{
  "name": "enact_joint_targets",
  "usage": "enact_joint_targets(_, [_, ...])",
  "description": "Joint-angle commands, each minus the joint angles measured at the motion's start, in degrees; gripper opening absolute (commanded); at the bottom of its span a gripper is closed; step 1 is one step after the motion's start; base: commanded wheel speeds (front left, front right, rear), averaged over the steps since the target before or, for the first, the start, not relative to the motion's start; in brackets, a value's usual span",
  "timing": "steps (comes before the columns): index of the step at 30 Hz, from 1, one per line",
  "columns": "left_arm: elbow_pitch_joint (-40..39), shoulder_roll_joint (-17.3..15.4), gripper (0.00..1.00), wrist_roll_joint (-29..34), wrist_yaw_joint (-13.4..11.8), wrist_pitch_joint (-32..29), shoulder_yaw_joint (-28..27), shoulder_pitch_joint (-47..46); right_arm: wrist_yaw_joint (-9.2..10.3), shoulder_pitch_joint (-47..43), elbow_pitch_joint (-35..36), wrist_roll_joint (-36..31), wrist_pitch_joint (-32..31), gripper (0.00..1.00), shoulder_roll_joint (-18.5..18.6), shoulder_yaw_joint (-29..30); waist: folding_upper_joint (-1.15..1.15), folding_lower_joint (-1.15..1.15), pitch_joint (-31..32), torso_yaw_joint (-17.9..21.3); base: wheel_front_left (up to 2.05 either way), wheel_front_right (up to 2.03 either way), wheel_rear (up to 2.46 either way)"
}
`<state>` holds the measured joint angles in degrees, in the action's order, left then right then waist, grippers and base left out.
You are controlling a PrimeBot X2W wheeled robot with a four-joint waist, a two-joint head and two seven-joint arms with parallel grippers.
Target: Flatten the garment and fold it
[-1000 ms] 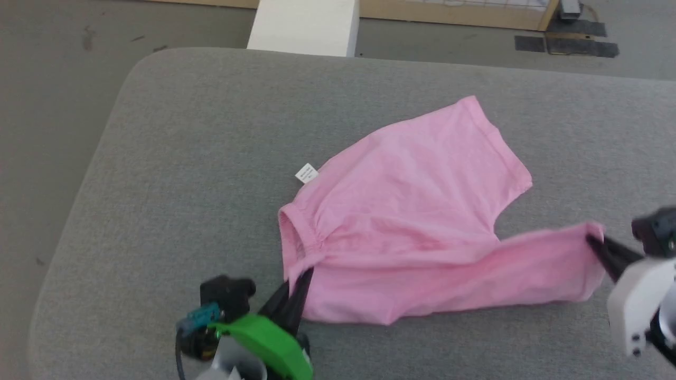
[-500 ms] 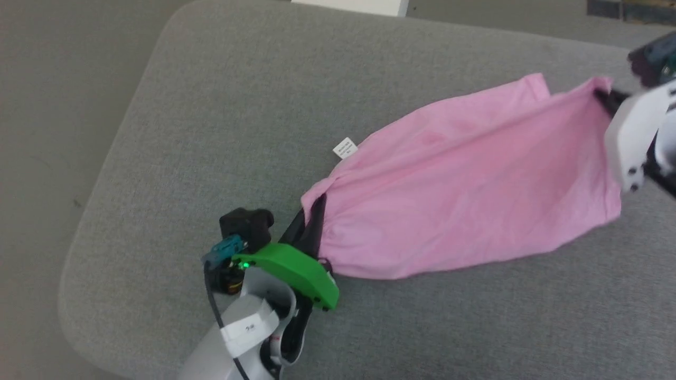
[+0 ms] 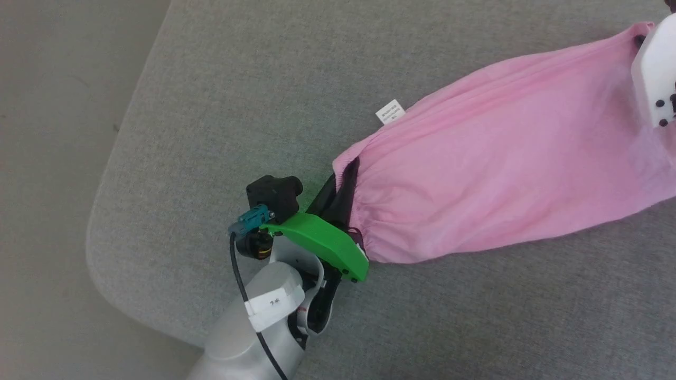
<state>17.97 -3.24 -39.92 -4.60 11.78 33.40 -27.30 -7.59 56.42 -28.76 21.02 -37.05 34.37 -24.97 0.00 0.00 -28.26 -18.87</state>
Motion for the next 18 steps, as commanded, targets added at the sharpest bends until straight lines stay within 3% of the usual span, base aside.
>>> enact_joint_targets(1, [0.5, 0.2, 0.0, -0.7, 0.1, 0.4, 0.4, -1.0, 0.1, 1.2, -1.2, 0.6, -0.7, 0.0, 0.1, -0.6, 0.0, 0.0, -2.7, -2.6, 0.0, 0.0, 0.0])
enact_joint_targets(2, [0.7, 0.2, 0.0, -1.0, 0.3, 0.4, 0.8, -1.2, 0.1, 1.4, -1.9, 1.0, -1.3, 0.0, 0.1, -0.9, 0.0, 0.0, -2.7, -2.6, 0.0, 0.0, 0.0])
enact_joint_targets(3, [0.8, 0.2, 0.2, -1.3, 0.6, 0.2, 1.5, -1.3, 0.1, 1.6, -2.7, 1.5, -2.1, 0.0, 0.1, -1.2, 0.0, 0.0, -2.6, -2.6, 0.0, 0.0, 0.0])
enact_joint_targets(4, [0.8, 0.3, 0.65, -1.5, 0.9, 0.3, 1.8, -1.5, 0.1, 1.7, -3.1, 1.8, -2.6, 0.32, 0.1, -1.6, 0.0, 0.0, -2.4, -2.5, 0.0, 0.0, 0.0])
enact_joint_targets(5, [0.7, 0.3, 1.0, -1.6, 1.0, 0.6, 2.0, -1.6, 0.1, 1.6, -3.4, 2.4, -2.9, 1.0, 0.0, -1.9, 0.0, 0.0, -2.1, -2.3, 0.0, 0.0, 0.0])
enact_joint_targets(11, [-0.5, -0.1, 1.0, -1.1, 1.4, 1.8, 2.5, -0.6, 0.1, -0.8, -3.5, 5.4, -0.8, 1.0, 0.0, -2.5, 0.0, 0.0, 2.0, -0.8, 0.0, 0.0, 0.0])
enact_joint_targets(18, [-2.8, -3.0, 1.0, 0.7, -0.6, 2.3, 2.5, 3.8, 0.1, -8.1, 0.2, 7.3, 10.3, 1.0, -0.5, 0.8, 0.0, 0.0, 9.3, 2.1, 0.0, 0.0, 0.0])
